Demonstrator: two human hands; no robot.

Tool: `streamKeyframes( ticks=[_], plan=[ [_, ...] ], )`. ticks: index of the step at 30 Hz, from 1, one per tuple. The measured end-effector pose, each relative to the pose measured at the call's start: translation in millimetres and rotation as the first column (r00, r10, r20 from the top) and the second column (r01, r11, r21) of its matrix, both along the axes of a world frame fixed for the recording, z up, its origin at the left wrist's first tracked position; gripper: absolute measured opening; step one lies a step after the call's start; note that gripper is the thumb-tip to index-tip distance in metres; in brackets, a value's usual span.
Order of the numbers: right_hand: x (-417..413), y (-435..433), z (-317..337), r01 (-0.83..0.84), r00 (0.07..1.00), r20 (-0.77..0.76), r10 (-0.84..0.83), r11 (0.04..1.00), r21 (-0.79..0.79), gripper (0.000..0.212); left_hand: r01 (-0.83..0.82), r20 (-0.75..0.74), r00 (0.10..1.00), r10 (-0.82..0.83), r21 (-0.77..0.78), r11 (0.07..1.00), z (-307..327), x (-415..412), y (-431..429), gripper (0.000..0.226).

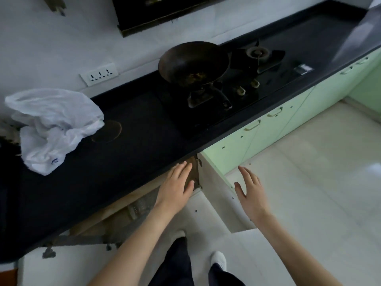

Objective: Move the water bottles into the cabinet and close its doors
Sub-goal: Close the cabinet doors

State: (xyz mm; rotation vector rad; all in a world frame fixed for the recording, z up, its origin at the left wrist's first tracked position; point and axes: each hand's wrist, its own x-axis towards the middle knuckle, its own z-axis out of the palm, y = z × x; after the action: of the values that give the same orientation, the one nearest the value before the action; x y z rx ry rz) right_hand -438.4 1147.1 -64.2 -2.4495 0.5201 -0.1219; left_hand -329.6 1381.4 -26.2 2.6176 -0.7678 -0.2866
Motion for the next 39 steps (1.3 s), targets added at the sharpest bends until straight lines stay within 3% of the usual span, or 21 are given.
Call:
streamKeyframes(
  ticks=[5,10,20,26,29,32,39],
  plan=[
    [40.6,5.0,-49.9,0.103,0.971,-0.229,-0.073,0.987,0.123,0.041,0.069,0.018,0.997,-0.071,0.086,0.994,-40.2,76.8,3.1,0.054],
    [64.5,12.7,-82.1,0.231,0.933,-0.321,-0.162,0.954,0.191,0.037,0.148,0.070,0.985,-0.158,0.128,0.981,-80.9,139.9,15.3,0.051],
    [67.8,56.6,-85.8,0.345,0.909,-0.336,-0.247,0.898,0.272,0.028,0.222,0.041,0.973,-0.226,0.079,0.972,-116.1,164.1,40.0,0.047],
    [69.3,126.7,-74.7,0.416,0.901,-0.324,-0.289,0.787,0.455,0.029,0.218,0.009,0.976,-0.218,-0.017,0.976,-115.3,150.8,71.2,0.044],
    [61.1,158.4,-71.9,0.368,0.928,-0.287,-0.239,0.713,0.596,0.044,0.176,-0.022,0.984,-0.177,-0.029,0.984,-111.6,135.7,101.1,0.044],
    [44.5,186.8,-78.6,0.254,0.956,-0.278,-0.090,0.727,0.638,0.065,0.098,-0.014,0.995,-0.098,0.006,0.995,-109.3,120.2,131.1,0.044],
    [44.6,186.7,-91.6,0.310,0.950,-0.249,-0.187,0.643,0.700,0.076,-0.029,-0.021,0.999,0.031,0.058,0.998,-106.7,102.0,164.8,0.044]
  ],
)
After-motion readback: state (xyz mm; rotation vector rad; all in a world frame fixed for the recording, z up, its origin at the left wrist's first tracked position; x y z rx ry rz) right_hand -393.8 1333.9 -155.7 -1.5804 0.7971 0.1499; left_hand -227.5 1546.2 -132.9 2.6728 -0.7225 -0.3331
